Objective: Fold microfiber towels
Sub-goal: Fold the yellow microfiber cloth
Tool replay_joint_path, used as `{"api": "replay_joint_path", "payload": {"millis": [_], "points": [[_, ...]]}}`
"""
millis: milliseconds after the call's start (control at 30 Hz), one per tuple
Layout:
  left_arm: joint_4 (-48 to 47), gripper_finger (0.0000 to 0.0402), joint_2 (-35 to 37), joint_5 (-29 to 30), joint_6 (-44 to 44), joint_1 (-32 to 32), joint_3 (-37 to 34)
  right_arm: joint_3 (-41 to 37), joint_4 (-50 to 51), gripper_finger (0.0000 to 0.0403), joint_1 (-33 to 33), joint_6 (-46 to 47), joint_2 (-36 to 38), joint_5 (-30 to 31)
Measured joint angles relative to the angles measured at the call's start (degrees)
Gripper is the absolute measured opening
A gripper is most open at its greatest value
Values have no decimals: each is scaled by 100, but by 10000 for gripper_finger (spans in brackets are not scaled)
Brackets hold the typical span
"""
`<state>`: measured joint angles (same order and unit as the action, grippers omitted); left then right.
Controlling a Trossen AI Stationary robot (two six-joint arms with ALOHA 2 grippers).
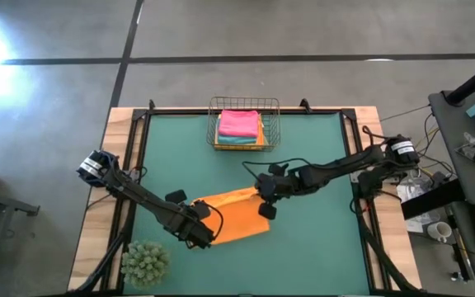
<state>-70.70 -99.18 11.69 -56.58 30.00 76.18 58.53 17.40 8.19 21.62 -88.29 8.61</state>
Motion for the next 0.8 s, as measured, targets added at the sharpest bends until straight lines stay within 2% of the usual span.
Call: {"api": "replay_joint_path", "payload": {"millis": [200,500,667,800], "points": [[9,40,0,156,0,-2,-8,-117,-34,8,-97,-144,0,-108],[15,142,0,226,-106,-30,-8,-119,-142,13,-166,-324,-2,-108],[18,187,0,94,-287,-119,-8,-43,-118,53,-299,-489,-2,-190],[18,204,0,19,-260,-153,-7,47,-142,96,-413,-689,0,-263]]}}
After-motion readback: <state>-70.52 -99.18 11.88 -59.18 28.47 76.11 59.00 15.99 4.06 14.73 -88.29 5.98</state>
